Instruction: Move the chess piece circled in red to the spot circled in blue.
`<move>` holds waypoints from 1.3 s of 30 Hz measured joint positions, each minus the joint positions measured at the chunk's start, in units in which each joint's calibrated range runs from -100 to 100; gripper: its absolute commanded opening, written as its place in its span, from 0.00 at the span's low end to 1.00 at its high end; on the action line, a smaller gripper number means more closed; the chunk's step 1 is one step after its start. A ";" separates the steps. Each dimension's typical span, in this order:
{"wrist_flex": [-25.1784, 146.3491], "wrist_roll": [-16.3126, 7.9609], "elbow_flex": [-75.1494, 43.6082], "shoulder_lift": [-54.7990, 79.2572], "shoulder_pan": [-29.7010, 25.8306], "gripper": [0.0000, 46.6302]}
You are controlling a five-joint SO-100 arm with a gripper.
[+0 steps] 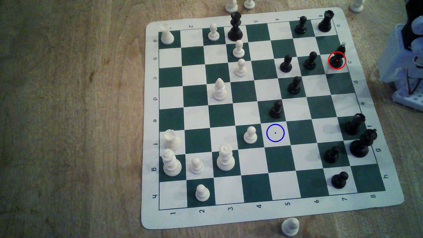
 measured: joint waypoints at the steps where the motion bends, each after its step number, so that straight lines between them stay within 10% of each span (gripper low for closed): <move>1: 0.80 0.00 0.00 0.00 0.00 0.00; 16: 41.04 1.51 0.00 0.25 -0.66 0.09; 24: 77.53 0.20 -0.90 0.34 10.40 0.09; 30: 117.85 -4.98 -15.91 2.01 13.20 0.07; 39: 169.88 -5.62 -47.09 18.77 13.35 0.09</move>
